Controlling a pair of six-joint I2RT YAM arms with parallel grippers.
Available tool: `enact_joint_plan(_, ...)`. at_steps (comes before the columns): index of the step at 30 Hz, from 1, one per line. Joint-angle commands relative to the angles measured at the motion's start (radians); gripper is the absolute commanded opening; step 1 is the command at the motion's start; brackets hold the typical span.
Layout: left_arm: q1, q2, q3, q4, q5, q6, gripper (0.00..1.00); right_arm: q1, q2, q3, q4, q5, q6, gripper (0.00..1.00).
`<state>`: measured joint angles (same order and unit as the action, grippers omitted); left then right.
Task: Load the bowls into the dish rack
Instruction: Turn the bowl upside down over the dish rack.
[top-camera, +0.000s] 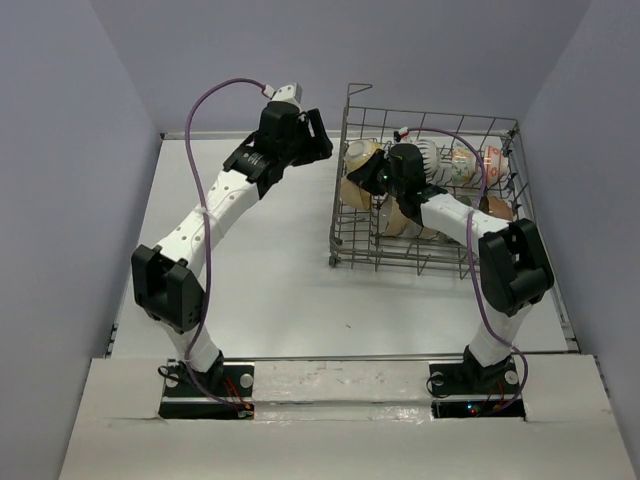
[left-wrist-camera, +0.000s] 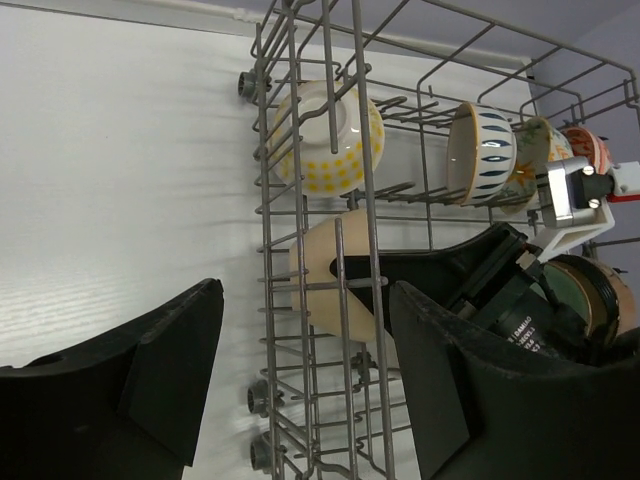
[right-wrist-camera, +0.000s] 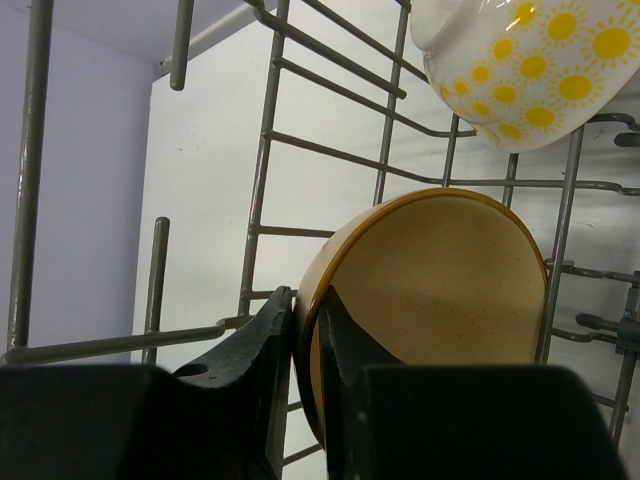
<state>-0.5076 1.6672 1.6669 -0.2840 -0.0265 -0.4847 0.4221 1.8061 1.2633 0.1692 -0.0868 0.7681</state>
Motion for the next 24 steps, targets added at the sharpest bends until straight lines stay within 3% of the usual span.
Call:
enact_joint_plan(1, -0.019, 0.052, 0.124, 0.033, -0.050, 0.018, 0.76, 0.007, 0.076, -0.019, -0.094, 0.048, -0.104, 0.01)
enact_joint_plan(8, -0.066, 0.186, 0.235, 0.005, -0.085, 0.044, 0.76, 0.007, 0.079, -0.016, -0.092, 0.047, -0.104, 0.01)
enact_joint_plan(16, -0.083, 0.249, 0.241, 0.000, -0.108, 0.052, 0.74, 0.007, 0.082, -0.016, -0.094, 0.058, -0.101, 0.01)
enact_joint_plan(18, -0.089, 0.250, 0.232, -0.009, -0.134, 0.052, 0.65, 0.007, 0.081, -0.018, -0.096, 0.064, -0.099, 0.01)
enact_joint_plan(19, -0.091, 0.249, 0.222, -0.014, -0.156, 0.054, 0.53, 0.007, 0.081, -0.019, -0.096, 0.067, -0.099, 0.01)
enact_joint_plan(24, -0.092, 0.226, 0.179, -0.029, -0.191, 0.037, 0.15, 0.007, 0.079, -0.022, -0.099, 0.082, -0.099, 0.01)
